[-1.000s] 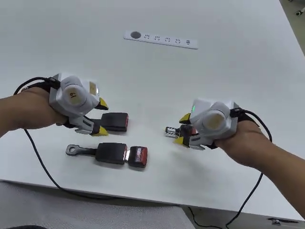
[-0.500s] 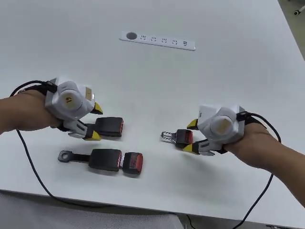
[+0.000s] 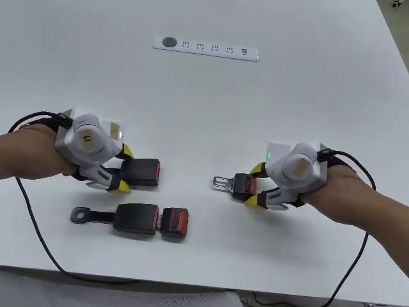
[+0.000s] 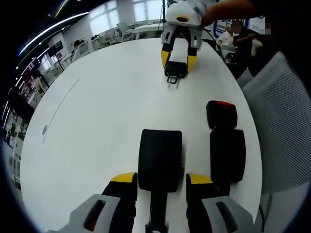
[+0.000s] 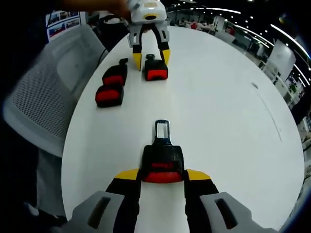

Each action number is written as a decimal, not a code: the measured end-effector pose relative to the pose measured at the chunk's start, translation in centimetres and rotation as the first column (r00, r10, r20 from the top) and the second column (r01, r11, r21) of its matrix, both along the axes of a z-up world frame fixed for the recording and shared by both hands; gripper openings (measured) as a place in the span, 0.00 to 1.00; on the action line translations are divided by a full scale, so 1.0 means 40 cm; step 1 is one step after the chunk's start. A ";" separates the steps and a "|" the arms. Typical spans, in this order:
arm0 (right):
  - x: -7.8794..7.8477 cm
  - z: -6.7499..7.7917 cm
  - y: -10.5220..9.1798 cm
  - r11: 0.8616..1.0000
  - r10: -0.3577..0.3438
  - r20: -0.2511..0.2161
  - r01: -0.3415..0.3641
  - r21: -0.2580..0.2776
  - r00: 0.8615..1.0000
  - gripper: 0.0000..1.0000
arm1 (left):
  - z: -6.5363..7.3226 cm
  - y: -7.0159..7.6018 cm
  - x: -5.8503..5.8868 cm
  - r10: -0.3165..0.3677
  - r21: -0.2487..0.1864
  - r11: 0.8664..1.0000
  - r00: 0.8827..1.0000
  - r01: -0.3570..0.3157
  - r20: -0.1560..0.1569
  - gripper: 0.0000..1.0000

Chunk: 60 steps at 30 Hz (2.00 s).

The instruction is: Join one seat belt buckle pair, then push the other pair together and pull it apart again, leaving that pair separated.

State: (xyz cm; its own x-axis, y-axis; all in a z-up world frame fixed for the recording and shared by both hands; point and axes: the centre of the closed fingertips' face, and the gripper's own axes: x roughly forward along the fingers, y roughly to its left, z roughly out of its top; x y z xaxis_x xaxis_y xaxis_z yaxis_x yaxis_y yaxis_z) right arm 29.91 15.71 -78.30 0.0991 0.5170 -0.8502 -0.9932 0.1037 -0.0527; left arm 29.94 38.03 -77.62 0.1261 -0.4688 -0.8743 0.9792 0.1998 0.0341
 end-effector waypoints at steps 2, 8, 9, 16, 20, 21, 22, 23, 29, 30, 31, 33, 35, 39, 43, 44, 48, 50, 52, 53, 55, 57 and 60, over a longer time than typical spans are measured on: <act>0.002 0.001 0.002 1.000 0.004 -0.005 -0.003 0.006 1.000 0.32 | -0.002 -0.002 0.000 -0.007 -0.002 1.000 1.000 0.007 -0.004 0.39; -0.002 0.003 0.006 1.000 0.013 -0.030 -0.012 0.027 0.999 0.32 | -0.004 -0.005 -0.004 -0.015 -0.010 1.000 1.000 0.015 -0.027 0.38; -0.002 0.003 0.006 1.000 0.013 -0.032 -0.012 0.029 0.999 0.32 | -0.005 -0.005 -0.006 -0.018 -0.015 1.000 0.999 0.018 -0.033 0.37; 0.002 0.001 0.005 0.999 0.016 -0.037 -0.015 0.031 0.999 0.32 | -0.005 -0.011 -0.016 -0.055 -0.014 0.998 0.998 0.054 -0.027 0.33; 0.000 0.001 0.006 0.999 0.017 -0.038 -0.016 0.032 0.999 0.32 | -0.007 -0.007 -0.012 -0.057 -0.011 0.998 0.998 0.057 -0.028 0.33; -0.001 0.003 0.007 0.999 0.017 -0.038 -0.015 0.032 0.999 0.32 | -0.008 -0.006 -0.011 -0.057 -0.011 0.998 0.998 0.056 -0.028 0.33; 0.000 0.003 0.007 0.999 0.017 -0.037 -0.016 0.031 0.999 0.32 | -0.010 -0.004 -0.010 -0.056 -0.010 0.998 0.998 0.056 -0.028 0.33; 0.000 0.003 0.007 0.999 0.017 -0.037 -0.016 0.030 0.999 0.32 | -0.010 -0.004 -0.009 -0.057 -0.009 0.998 0.998 0.057 -0.028 0.33; 0.003 0.001 0.014 0.999 0.017 -0.039 -0.016 0.028 0.999 0.31 | -0.011 -0.006 -0.010 -0.061 0.003 0.998 0.998 0.061 -0.028 0.33; 0.003 0.001 0.016 1.000 0.016 -0.040 -0.015 0.028 0.999 0.31 | -0.011 -0.005 -0.011 -0.061 0.004 0.998 0.998 0.061 -0.028 0.33; 0.003 0.001 0.019 1.000 0.013 -0.043 -0.011 0.029 0.999 0.31 | -0.012 -0.004 -0.010 -0.060 0.004 0.998 0.998 0.060 -0.028 0.33; 0.000 0.003 0.031 0.999 0.010 -0.048 -0.009 0.032 0.999 0.31 | -0.013 -0.003 -0.010 -0.058 0.003 0.998 0.998 0.058 -0.028 0.33; -0.007 0.006 0.048 0.999 0.012 -0.049 -0.011 0.035 0.999 0.31 | -0.014 -0.003 -0.009 -0.056 0.003 0.998 0.998 0.056 -0.029 0.33; 0.000 0.006 0.087 0.999 0.018 -0.045 -0.016 0.046 0.999 0.31 | -0.012 -0.005 -0.012 -0.059 0.008 0.998 0.998 0.060 -0.029 0.33; -0.008 0.005 0.131 0.998 0.034 -0.037 -0.032 0.051 0.999 0.31 | -0.011 -0.007 -0.014 -0.062 0.007 0.998 0.998 0.062 -0.029 0.33; -0.006 0.006 0.139 0.998 0.032 -0.039 -0.030 0.053 0.999 0.31 | -0.011 -0.007 -0.014 -0.061 0.007 0.998 0.998 0.062 -0.029 0.33; -0.003 0.006 0.174 0.998 0.039 -0.038 -0.037 0.056 0.998 0.31 | -0.011 -0.008 -0.014 -0.056 0.001 0.998 0.998 0.056 -0.028 0.33; -0.006 0.006 0.193 0.997 0.047 -0.037 -0.045 0.058 0.998 0.31 | -0.008 -0.012 -0.015 -0.055 -0.001 0.998 0.998 0.055 -0.027 0.33; -0.007 0.006 0.208 0.997 0.047 -0.036 -0.045 0.058 0.998 0.31 | -0.010 -0.009 -0.014 -0.054 0.000 0.999 0.998 0.054 -0.026 0.33; -0.006 0.007 0.214 0.997 0.043 -0.035 -0.041 0.058 0.998 0.31 | -0.010 -0.009 -0.014 -0.054 0.000 0.999 0.998 0.054 -0.024 0.33; -0.009 0.007 0.228 0.997 0.042 -0.034 -0.040 0.059 0.999 0.31 | -0.010 -0.009 -0.016 -0.054 -0.003 0.999 0.998 0.054 -0.019 0.33; -0.017 0.008 0.243 0.997 0.054 -0.034 -0.052 0.063 0.998 0.31 | -0.011 -0.006 -0.014 -0.049 -0.009 0.999 0.999 0.049 -0.021 0.33; -0.013 0.007 0.265 0.996 0.061 -0.032 -0.059 0.065 0.998 0.31 | -0.010 -0.007 -0.013 -0.051 -0.007 0.999 0.998 0.051 -0.023 0.33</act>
